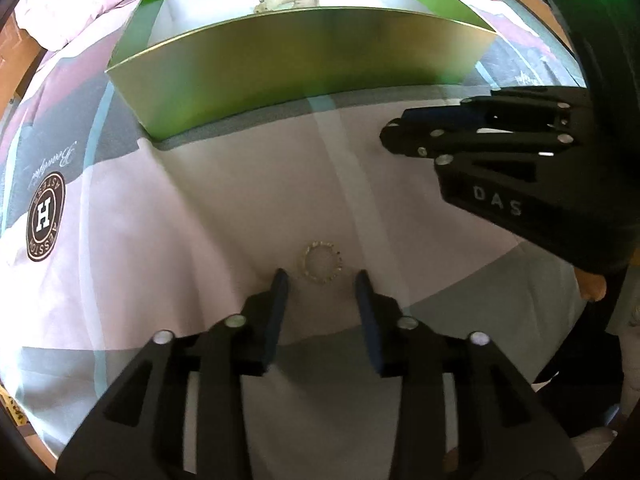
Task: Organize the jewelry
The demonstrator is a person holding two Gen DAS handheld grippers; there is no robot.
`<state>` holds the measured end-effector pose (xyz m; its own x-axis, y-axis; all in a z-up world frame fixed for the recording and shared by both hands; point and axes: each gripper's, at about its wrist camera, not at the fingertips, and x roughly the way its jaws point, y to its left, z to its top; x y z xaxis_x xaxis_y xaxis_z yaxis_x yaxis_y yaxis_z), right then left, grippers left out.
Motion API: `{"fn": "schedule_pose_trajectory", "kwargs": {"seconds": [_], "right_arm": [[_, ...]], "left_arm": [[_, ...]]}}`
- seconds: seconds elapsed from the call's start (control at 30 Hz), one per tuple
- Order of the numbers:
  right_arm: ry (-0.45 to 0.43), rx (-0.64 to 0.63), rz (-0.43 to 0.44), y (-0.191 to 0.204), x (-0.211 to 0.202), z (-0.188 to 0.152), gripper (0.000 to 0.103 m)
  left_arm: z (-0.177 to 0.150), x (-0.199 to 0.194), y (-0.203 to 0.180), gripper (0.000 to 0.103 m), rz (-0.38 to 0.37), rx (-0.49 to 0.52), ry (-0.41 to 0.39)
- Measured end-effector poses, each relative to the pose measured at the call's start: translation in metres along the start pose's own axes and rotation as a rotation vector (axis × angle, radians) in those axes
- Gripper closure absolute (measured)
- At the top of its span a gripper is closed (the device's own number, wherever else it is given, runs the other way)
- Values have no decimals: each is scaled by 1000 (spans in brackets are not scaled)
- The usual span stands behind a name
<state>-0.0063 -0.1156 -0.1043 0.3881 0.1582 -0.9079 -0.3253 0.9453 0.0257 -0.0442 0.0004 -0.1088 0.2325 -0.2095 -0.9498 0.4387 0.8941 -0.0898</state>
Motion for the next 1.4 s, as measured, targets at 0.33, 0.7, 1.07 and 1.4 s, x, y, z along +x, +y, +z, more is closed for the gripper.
{"fn": "schedule_pose_trajectory", "kwargs": {"seconds": [0.33, 0.7, 1.07, 1.4], "right_arm": [[-37, -14, -18, 2, -3, 0, 83], [-63, -2, -23, -1, -11, 3, 83], [-61, -1, -35, -3, -12, 1, 83], [-120, 25, 2, -5, -37, 8, 83]], "left_arm": [[0, -5, -16, 102, 41, 24, -53], [10, -33, -2, 103, 23, -39, -121], [33, -35, 10, 103, 28, -82, -159], [51, -62, 32, 103, 7, -145, -220]]}}
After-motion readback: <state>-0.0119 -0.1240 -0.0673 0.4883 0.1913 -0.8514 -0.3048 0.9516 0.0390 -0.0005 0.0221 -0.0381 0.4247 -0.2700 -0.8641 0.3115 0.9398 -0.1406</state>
